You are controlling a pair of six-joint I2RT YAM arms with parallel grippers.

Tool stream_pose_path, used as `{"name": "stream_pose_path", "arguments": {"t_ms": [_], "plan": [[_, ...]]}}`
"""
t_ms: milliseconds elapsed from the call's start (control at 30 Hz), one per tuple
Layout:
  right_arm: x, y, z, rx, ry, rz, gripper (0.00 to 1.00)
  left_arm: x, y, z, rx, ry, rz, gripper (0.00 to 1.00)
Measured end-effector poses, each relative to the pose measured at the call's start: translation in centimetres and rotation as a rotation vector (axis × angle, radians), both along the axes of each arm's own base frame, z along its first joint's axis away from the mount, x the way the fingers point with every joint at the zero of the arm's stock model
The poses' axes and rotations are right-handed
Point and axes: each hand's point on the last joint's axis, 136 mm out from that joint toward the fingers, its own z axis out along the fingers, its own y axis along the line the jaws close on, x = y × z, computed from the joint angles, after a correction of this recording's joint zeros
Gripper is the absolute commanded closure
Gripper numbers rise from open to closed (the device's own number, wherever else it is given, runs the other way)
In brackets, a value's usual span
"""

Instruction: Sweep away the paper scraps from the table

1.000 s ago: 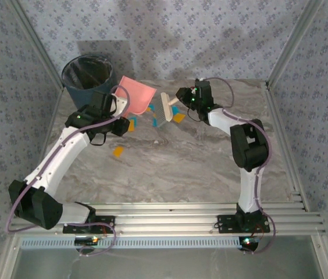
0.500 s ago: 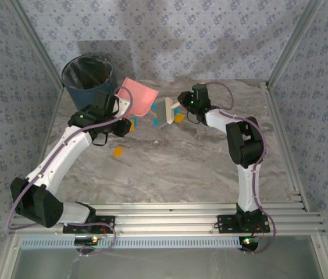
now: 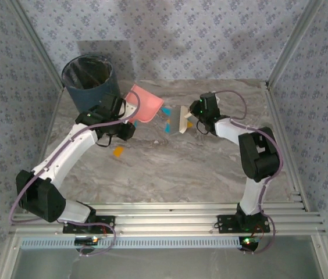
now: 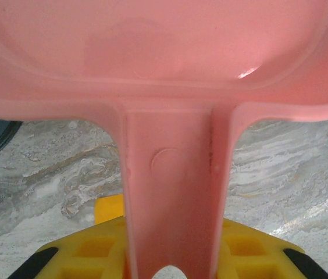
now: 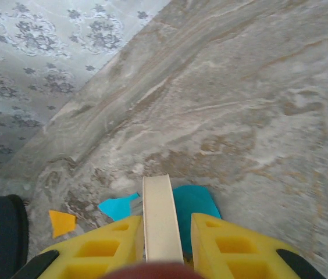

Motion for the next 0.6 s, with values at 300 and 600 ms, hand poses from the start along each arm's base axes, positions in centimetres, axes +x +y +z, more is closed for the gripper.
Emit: {"name": "stream_pose_path", "arguments": {"t_ms": [300, 600], "plan": [[-4.3, -2.8, 0.4, -0.087, 0.035, -0.065, 1.00, -0.7, -0.8, -1.4, 0.043, 0.060, -0.046, 1.00], [-7.7, -3.3, 1.9, -0.194, 0.034, -0.049, 1.00, -1.4, -1.7, -3.2, 0.086, 0.142, -0.095, 1.00]]}}
